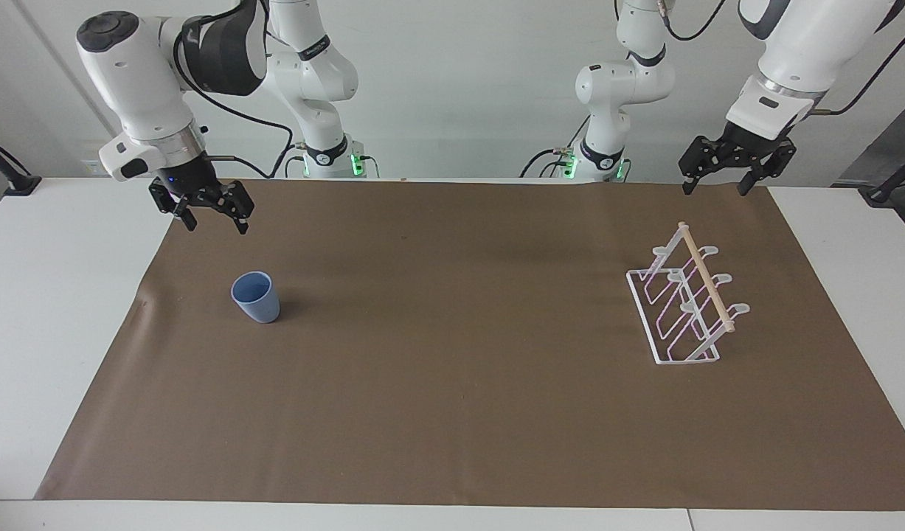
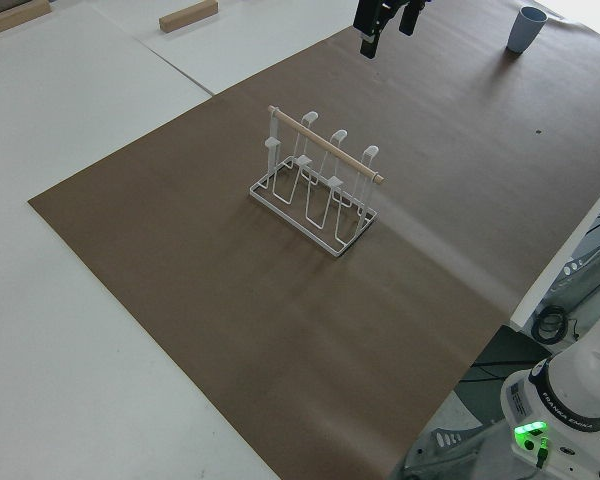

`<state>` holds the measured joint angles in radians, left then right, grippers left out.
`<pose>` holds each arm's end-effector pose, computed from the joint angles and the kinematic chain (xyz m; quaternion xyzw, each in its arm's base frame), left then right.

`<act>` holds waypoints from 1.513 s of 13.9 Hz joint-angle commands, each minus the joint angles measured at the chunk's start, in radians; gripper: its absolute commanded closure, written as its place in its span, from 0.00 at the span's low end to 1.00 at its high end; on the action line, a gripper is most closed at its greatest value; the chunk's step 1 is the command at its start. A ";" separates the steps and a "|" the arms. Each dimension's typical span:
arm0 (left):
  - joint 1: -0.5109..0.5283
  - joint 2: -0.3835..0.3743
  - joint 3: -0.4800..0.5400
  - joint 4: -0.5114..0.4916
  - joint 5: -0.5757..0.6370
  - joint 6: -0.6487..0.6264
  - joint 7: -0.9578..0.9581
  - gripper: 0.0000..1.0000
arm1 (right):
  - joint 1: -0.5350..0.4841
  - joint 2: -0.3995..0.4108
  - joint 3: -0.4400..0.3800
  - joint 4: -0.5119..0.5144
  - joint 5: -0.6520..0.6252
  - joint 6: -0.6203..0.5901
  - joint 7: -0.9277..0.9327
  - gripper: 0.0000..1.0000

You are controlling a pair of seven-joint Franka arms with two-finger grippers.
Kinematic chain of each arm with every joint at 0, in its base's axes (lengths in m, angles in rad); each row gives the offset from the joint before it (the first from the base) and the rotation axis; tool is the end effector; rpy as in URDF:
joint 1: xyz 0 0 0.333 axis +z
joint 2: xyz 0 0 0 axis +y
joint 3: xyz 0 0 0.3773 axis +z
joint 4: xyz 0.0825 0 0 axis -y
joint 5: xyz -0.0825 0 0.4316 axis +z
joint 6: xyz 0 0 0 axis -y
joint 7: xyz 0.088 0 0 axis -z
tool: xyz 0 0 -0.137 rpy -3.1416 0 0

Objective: Hang cup on cup holder

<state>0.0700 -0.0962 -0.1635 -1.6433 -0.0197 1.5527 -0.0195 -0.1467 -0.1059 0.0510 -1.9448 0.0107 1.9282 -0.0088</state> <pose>0.5614 -0.0603 0.6719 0.9993 -0.0368 0.0020 0.0022 0.5776 -0.0534 0.5534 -0.9980 0.0451 -0.0446 0.0001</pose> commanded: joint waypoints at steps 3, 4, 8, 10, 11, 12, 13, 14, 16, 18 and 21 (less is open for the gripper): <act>-0.013 -0.017 0.010 -0.018 -0.008 0.007 -0.004 0.00 | -0.001 0.023 -0.003 -0.115 0.014 0.176 0.015 0.00; -0.013 -0.017 0.010 -0.020 -0.008 0.006 -0.002 0.00 | -0.002 0.044 -0.003 -0.123 0.014 0.202 0.012 0.00; -0.013 -0.017 0.010 -0.018 -0.008 0.007 -0.002 0.00 | -0.016 0.127 -0.005 -0.126 0.014 0.265 -0.020 0.00; -0.013 -0.017 0.010 -0.020 -0.008 0.007 -0.004 0.00 | -0.027 0.134 -0.005 -0.138 0.014 0.268 -0.028 0.00; -0.013 -0.017 0.010 -0.020 -0.008 0.006 -0.004 0.00 | -0.028 0.144 -0.005 -0.138 0.014 0.268 -0.028 0.00; -0.013 -0.017 0.010 -0.020 -0.008 0.007 -0.002 0.00 | -0.028 0.150 -0.005 -0.138 0.014 0.270 -0.028 0.00; -0.013 -0.017 0.010 -0.020 -0.008 0.007 -0.004 0.00 | -0.028 0.155 -0.005 -0.140 0.014 0.270 -0.028 0.00; -0.013 -0.017 0.010 -0.020 -0.008 0.006 -0.004 0.00 | -0.028 0.154 -0.005 -0.149 0.014 0.270 -0.028 0.00; -0.013 -0.017 0.010 -0.020 -0.008 0.007 -0.002 0.00 | -0.030 0.155 -0.008 -0.161 0.014 0.275 -0.054 0.00; -0.013 -0.017 0.010 -0.020 -0.008 0.007 -0.002 0.00 | -0.030 0.150 -0.008 -0.203 0.014 0.354 -0.059 0.00; -0.013 -0.017 0.010 -0.020 -0.008 0.007 -0.004 0.00 | -0.031 0.138 -0.010 -0.241 0.014 0.385 -0.062 0.00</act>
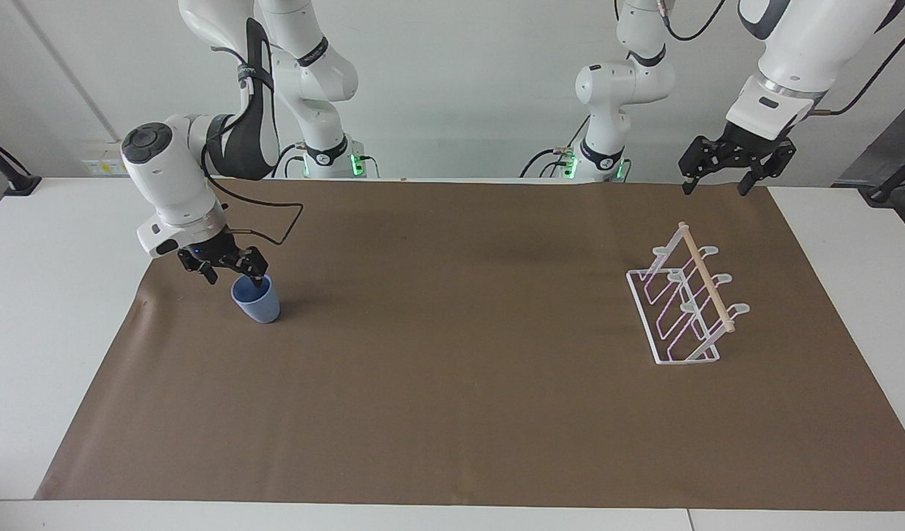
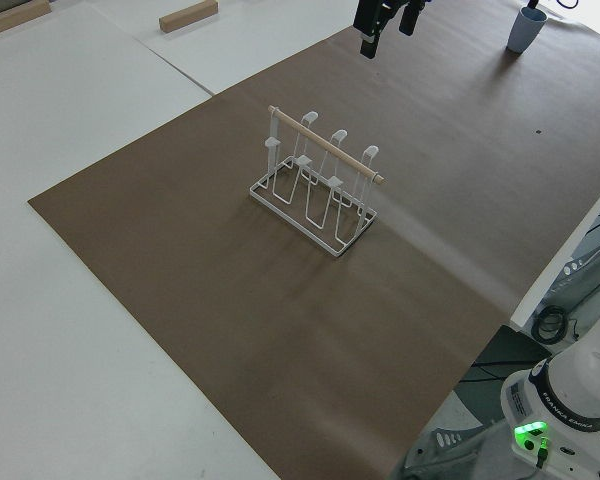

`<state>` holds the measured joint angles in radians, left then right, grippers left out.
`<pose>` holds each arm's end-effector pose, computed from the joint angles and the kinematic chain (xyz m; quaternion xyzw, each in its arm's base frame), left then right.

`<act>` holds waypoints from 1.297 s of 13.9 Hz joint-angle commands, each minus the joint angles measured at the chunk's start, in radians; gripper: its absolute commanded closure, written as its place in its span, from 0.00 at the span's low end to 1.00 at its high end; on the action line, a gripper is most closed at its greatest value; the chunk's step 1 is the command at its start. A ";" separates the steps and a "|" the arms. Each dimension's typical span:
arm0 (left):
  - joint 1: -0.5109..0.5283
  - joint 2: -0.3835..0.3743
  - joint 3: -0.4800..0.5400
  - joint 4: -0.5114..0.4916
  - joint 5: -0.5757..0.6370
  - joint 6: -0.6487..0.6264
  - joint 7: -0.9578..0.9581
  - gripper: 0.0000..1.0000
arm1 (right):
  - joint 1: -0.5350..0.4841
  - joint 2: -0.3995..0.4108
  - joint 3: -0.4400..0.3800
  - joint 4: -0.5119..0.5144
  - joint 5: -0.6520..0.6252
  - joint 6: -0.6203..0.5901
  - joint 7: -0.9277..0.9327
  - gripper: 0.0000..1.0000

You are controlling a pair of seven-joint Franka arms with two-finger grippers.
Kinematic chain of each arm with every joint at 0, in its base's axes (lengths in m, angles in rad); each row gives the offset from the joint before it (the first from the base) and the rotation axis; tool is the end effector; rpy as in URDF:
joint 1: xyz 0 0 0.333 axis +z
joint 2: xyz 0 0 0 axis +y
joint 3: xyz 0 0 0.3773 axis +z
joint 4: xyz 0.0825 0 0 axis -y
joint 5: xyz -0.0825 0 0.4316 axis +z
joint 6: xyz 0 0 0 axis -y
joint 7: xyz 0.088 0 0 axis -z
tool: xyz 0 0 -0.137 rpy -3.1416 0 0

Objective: Hang cup on cup holder

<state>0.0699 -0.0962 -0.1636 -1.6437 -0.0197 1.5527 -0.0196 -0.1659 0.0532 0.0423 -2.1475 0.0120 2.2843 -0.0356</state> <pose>0.5614 -0.0604 0.6717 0.9993 -0.0369 0.0018 0.0021 0.5944 -0.0735 0.3887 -0.9980 0.0478 -0.0421 0.0025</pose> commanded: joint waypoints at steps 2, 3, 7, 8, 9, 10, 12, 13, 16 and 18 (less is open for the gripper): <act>-0.013 -0.017 0.010 -0.019 -0.008 0.007 -0.002 0.00 | -0.021 -0.016 -0.004 -0.038 0.013 0.031 -0.040 0.00; -0.013 -0.017 0.010 -0.019 -0.008 0.007 -0.002 0.00 | -0.026 -0.012 -0.005 -0.049 0.013 0.044 -0.050 0.00; -0.013 -0.017 0.010 -0.019 -0.008 0.007 -0.003 0.00 | -0.027 -0.018 -0.016 -0.077 0.013 0.072 -0.070 0.00; -0.013 -0.017 0.010 -0.019 -0.008 0.007 -0.002 0.00 | -0.027 -0.021 -0.016 -0.092 0.013 0.086 -0.070 0.00; -0.013 -0.017 0.010 -0.018 -0.008 0.007 -0.002 0.00 | -0.029 -0.018 -0.016 -0.097 0.013 0.093 -0.070 0.00; -0.013 -0.017 0.010 -0.019 -0.008 0.007 -0.002 0.00 | -0.029 -0.015 -0.016 -0.101 0.013 0.095 -0.070 0.00; -0.013 -0.017 0.010 -0.019 -0.008 0.007 -0.002 0.00 | -0.027 -0.015 -0.016 -0.101 0.013 0.103 -0.067 0.00; -0.013 -0.017 0.010 -0.019 -0.008 0.006 0.000 0.00 | -0.027 -0.015 -0.016 -0.104 0.013 0.109 -0.066 0.00; -0.013 -0.017 0.010 -0.019 -0.008 0.006 0.000 0.00 | -0.029 -0.007 -0.016 -0.111 0.013 0.109 -0.063 0.00; -0.013 -0.017 0.010 -0.019 -0.008 0.006 0.000 0.00 | -0.027 -0.006 -0.016 -0.111 0.013 0.109 -0.064 0.00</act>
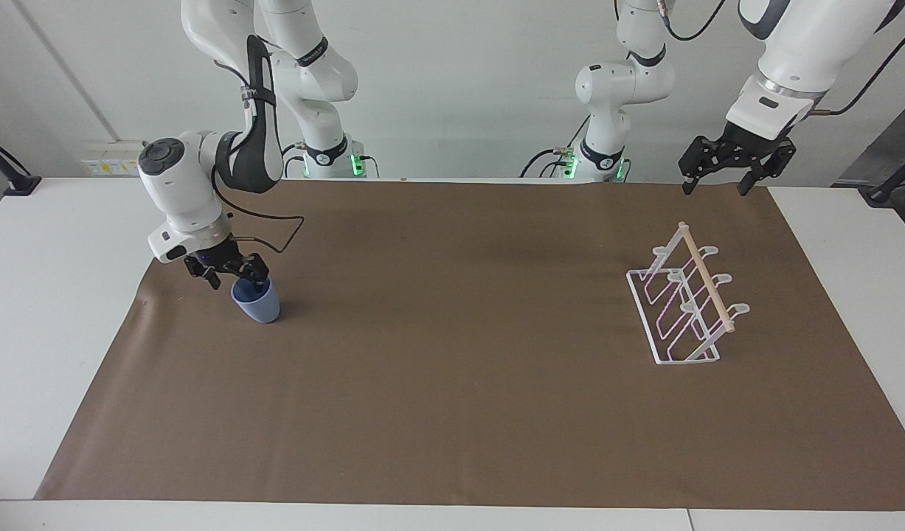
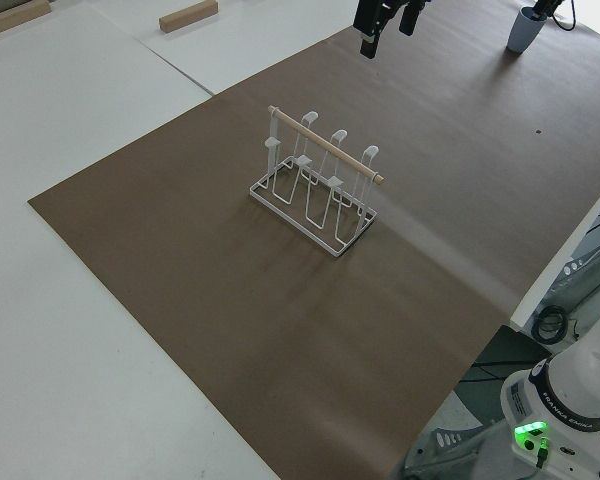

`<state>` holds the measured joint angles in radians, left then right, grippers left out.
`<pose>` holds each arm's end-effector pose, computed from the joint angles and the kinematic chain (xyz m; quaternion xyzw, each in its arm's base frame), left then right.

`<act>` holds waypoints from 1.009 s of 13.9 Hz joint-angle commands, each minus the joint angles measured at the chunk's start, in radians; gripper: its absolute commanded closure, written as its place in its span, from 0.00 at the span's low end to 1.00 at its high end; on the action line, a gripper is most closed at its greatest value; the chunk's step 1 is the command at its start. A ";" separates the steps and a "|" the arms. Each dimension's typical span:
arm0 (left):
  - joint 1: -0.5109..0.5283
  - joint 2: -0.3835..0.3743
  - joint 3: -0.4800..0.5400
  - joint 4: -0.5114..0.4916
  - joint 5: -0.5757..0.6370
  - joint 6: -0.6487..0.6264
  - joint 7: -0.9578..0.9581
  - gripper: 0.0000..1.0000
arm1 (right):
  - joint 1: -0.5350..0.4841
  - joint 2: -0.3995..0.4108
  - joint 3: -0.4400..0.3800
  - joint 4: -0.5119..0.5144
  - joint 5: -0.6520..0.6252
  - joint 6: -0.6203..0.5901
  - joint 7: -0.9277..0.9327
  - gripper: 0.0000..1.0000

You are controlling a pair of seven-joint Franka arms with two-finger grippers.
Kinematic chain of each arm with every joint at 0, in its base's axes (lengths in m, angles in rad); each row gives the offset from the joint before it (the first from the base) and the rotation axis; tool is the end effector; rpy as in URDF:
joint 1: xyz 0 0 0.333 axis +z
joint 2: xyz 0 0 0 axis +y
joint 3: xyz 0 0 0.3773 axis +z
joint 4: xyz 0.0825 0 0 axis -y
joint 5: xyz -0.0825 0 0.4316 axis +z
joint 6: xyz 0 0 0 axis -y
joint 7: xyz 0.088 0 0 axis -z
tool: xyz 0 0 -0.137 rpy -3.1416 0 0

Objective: Hang cup on cup holder
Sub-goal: 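Reach the right gripper into the blue cup and grip its rim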

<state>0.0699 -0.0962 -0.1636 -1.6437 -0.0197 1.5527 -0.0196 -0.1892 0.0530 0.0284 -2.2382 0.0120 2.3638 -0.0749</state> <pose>0.5614 -0.0604 0.6717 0.9993 -0.0369 0.0018 0.0021 0.5715 -0.0923 0.3524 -0.9982 0.0471 -0.0366 0.0008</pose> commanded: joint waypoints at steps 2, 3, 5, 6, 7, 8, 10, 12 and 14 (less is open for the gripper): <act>-0.013 -0.017 0.010 -0.019 -0.008 0.006 0.000 0.00 | -0.006 -0.005 -0.002 -0.017 0.013 0.028 -0.022 0.00; -0.012 -0.017 0.010 -0.019 -0.008 0.006 0.000 0.00 | -0.006 -0.005 -0.002 -0.014 0.013 0.023 -0.022 0.00; -0.013 -0.017 0.010 -0.019 -0.008 0.006 0.000 0.00 | -0.004 -0.005 -0.002 -0.012 0.013 0.019 -0.022 0.19; -0.013 -0.017 0.010 -0.019 -0.008 0.006 0.000 0.00 | -0.003 -0.005 -0.002 -0.012 0.013 0.017 -0.022 0.29; -0.013 -0.017 0.010 -0.019 -0.008 0.006 0.001 0.00 | -0.003 -0.005 -0.001 -0.011 0.013 0.017 -0.022 0.41; -0.013 -0.017 0.010 -0.019 -0.008 0.006 0.001 0.00 | -0.003 -0.005 -0.002 -0.009 0.013 0.017 -0.020 0.52; -0.013 -0.017 0.010 -0.018 -0.008 0.004 0.010 0.00 | 0.000 -0.005 -0.002 -0.009 0.013 0.014 -0.022 0.76; -0.015 -0.017 0.010 -0.019 -0.008 -0.002 0.009 0.00 | 0.002 -0.005 -0.001 -0.008 0.013 0.012 -0.020 0.89; -0.013 -0.017 0.010 -0.018 -0.008 -0.003 -0.002 0.00 | 0.002 -0.004 -0.002 -0.008 0.013 0.012 -0.020 1.00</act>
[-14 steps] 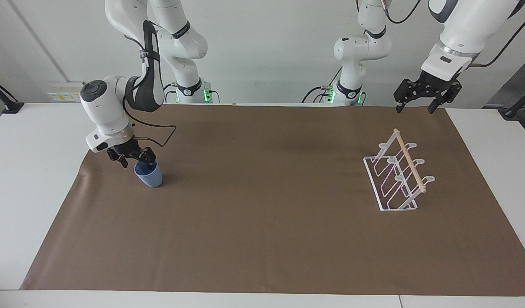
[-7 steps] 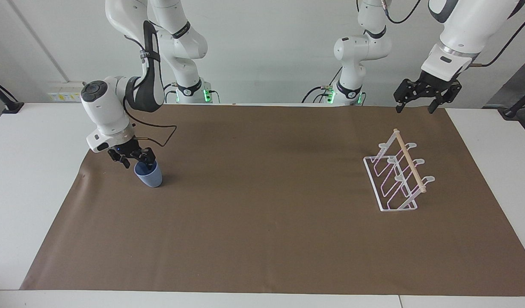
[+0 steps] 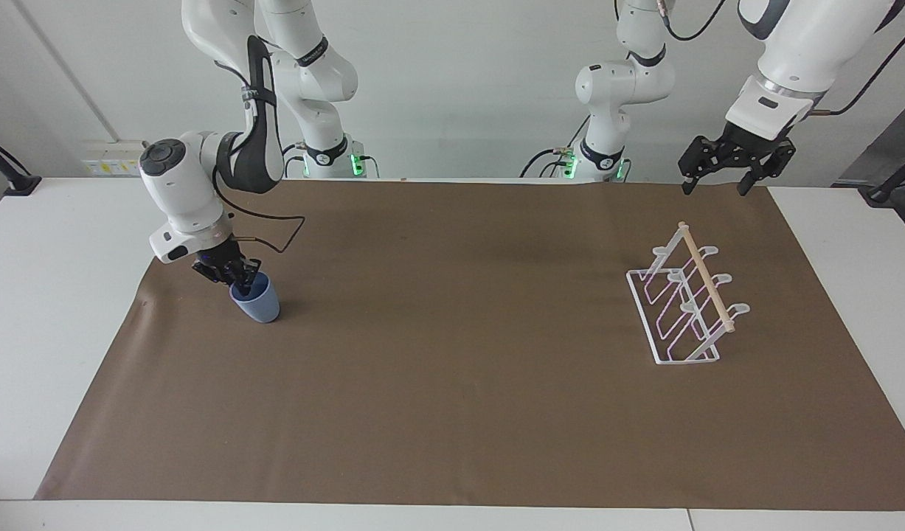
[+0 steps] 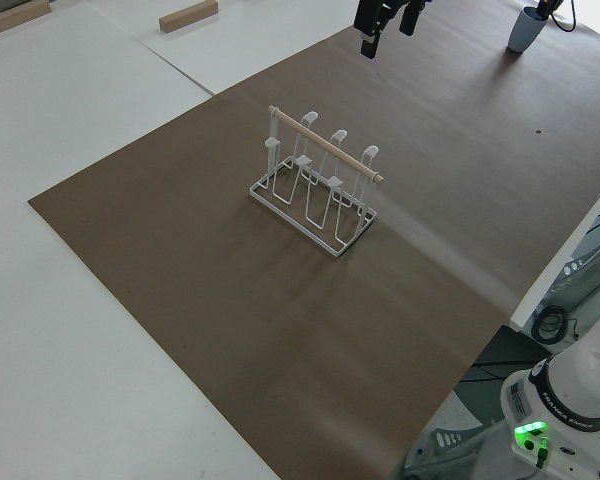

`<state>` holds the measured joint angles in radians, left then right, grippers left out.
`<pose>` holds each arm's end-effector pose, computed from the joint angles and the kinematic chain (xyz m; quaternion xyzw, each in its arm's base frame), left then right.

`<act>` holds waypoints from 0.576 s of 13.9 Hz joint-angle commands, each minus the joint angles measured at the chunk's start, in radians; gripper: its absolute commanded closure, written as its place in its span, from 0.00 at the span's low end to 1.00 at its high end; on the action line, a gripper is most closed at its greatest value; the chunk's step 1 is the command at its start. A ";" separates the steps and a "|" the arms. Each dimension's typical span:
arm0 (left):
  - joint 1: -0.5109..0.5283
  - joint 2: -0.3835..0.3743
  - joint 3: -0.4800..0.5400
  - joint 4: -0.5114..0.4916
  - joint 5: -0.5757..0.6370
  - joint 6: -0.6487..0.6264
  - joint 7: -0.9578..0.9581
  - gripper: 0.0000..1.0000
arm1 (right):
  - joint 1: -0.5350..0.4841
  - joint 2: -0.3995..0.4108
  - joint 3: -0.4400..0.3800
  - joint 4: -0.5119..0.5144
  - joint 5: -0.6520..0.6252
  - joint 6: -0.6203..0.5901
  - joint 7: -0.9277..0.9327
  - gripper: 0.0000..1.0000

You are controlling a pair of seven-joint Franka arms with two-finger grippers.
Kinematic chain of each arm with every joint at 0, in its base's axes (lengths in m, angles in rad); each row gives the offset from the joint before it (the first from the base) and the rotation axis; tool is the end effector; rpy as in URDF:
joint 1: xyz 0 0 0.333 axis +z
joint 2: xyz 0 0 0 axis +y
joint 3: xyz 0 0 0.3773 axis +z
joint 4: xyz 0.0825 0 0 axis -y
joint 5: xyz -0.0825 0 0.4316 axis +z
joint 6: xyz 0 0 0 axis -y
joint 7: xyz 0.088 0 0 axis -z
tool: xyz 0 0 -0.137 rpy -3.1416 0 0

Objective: Hang cup on cup holder
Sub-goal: 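Reach the right gripper into the blue cup and grip its rim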

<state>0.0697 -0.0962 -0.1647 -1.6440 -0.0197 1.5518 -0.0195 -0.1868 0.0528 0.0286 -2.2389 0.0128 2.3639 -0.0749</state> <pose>0.5612 -0.0611 0.6714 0.9993 -0.0376 0.0012 0.0021 0.5715 -0.0908 0.3522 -0.9983 0.0460 -0.0365 0.0012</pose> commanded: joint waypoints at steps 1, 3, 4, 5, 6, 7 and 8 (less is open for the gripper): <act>-0.013 -0.017 0.010 -0.017 -0.008 -0.004 -0.002 0.00 | 0.000 -0.005 -0.001 -0.007 0.012 0.012 -0.019 1.00; -0.014 -0.019 0.010 -0.019 -0.008 -0.007 0.003 0.00 | 0.001 -0.004 -0.001 -0.004 0.012 0.012 -0.019 1.00; -0.014 -0.019 0.010 -0.019 -0.008 -0.009 0.000 0.00 | 0.003 -0.004 -0.001 -0.004 0.012 0.012 -0.019 1.00; -0.013 -0.019 0.010 -0.019 -0.008 -0.009 0.000 0.00 | 0.003 -0.004 -0.001 -0.002 0.012 0.011 -0.019 1.00; -0.013 -0.019 0.011 -0.019 -0.008 -0.009 0.000 0.00 | 0.004 0.001 -0.001 0.007 0.012 0.008 -0.019 1.00; -0.011 -0.019 0.011 -0.019 -0.008 -0.009 0.000 0.00 | 0.004 0.001 -0.001 0.012 0.012 0.006 -0.019 1.00; -0.008 -0.017 0.011 -0.017 -0.008 -0.009 -0.002 0.00 | 0.004 0.002 -0.002 0.019 0.012 0.002 -0.019 1.00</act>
<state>0.0696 -0.0962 -0.1650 -1.6448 -0.0197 1.5505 -0.0195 -0.1842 0.0520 0.0287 -2.2350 0.0139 2.3638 -0.0749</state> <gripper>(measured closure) 0.000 0.952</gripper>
